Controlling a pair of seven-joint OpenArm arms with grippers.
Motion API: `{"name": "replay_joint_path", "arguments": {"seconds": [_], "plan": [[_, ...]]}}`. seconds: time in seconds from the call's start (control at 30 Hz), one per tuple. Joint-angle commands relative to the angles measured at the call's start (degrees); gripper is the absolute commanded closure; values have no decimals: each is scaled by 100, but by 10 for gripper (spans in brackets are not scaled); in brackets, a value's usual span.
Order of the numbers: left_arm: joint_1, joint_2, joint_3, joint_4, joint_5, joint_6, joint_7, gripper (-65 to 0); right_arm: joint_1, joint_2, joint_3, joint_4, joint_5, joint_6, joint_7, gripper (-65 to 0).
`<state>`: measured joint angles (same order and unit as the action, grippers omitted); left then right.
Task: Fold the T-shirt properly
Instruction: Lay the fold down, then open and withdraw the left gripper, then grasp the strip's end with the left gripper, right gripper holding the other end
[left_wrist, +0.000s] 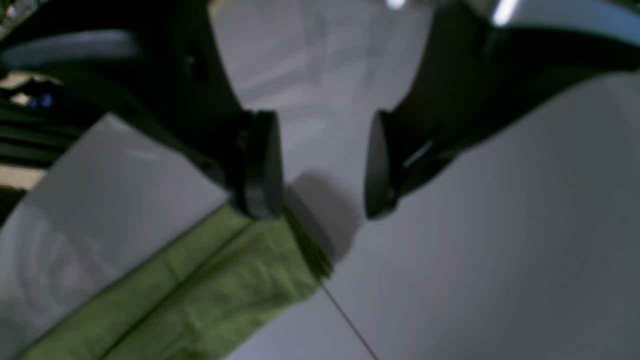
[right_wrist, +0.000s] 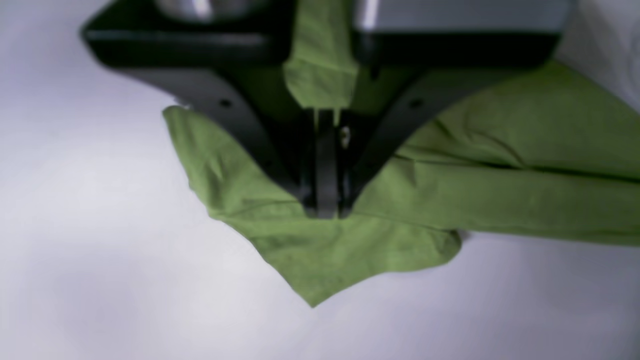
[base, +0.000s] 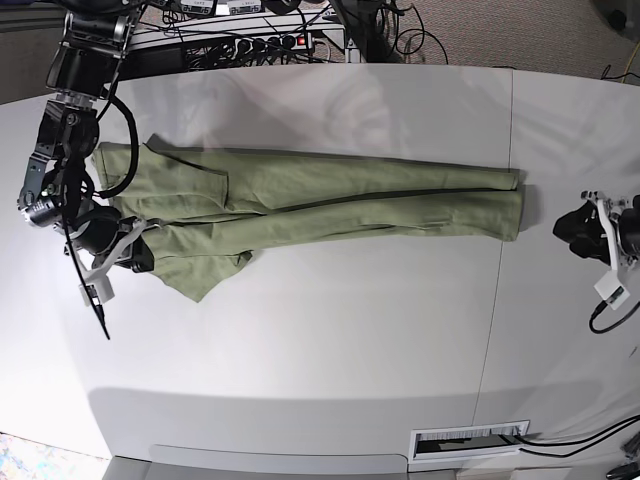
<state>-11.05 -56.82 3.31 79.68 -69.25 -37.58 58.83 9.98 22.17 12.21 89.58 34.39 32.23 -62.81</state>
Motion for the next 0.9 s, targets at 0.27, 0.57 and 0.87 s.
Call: {"name": "replay_joint_path", "arguments": {"seconds": [0.27,0.57,0.87], "plan": [[-28,509,-72,-848,-737,-242,420,-288,149,-280,-1390,96,-837,13,715,0],[-101,570,-72,-1519,-1563,-242,656,-288,144,-249,-1547,96,-1154,7,728,0],[-334,1102,-72,-1521,-1134,-242,962,-288,144,-247,-1547,96,-1150,4,625,0]]}}
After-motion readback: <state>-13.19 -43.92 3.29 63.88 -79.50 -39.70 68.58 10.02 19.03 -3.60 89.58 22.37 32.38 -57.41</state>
